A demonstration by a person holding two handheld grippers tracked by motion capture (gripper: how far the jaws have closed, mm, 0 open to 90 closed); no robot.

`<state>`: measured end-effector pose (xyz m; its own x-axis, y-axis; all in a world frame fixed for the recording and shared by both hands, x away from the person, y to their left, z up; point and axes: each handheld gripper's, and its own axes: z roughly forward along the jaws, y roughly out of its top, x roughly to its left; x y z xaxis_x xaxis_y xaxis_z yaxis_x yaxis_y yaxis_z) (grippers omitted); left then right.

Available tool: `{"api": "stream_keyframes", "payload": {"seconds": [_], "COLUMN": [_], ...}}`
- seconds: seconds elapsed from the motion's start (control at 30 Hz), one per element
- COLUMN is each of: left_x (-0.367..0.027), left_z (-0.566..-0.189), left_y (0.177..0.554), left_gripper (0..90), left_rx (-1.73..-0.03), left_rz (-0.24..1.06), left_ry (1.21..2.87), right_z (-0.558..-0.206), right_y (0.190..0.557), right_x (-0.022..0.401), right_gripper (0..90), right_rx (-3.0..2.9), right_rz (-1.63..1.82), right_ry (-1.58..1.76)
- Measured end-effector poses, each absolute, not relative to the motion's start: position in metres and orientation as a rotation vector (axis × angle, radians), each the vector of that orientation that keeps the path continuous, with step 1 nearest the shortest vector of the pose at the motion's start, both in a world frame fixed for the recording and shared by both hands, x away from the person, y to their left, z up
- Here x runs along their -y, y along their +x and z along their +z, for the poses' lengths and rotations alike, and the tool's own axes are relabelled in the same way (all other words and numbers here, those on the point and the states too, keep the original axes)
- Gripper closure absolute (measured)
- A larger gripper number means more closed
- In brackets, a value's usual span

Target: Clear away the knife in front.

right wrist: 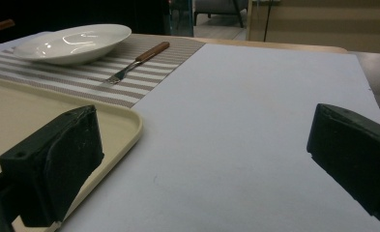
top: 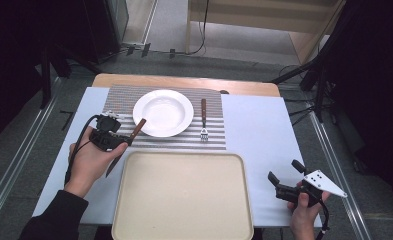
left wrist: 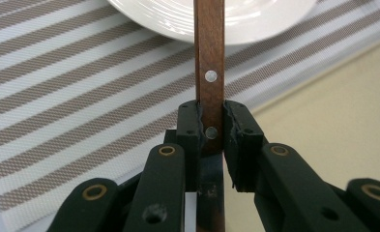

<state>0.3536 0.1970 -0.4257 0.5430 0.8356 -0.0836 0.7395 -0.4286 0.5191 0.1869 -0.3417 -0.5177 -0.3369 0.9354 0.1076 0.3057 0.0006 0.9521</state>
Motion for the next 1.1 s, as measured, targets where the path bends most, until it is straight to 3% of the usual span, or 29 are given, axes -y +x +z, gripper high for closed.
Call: {"api": "stream_keyframes", "payload": {"seconds": [0.13,1.1], "left_x": [-0.191,-0.175], "left_z": [-0.427,-0.45], "left_y": [0.341,0.277], "left_gripper": [77.0,76.9], "left_rx": [-1.226,-1.18], "left_rz": [0.302,0.129], "left_ry": [2.301,2.319], "right_z": [-0.518,-0.518], "right_y": [0.187,0.187], "right_x": [0.342,0.341], "right_gripper": [0.0,0.0], "right_rx": [-1.687,-1.693], "right_rz": [1.354,1.35], "right_ry": [1.287,1.289]}}
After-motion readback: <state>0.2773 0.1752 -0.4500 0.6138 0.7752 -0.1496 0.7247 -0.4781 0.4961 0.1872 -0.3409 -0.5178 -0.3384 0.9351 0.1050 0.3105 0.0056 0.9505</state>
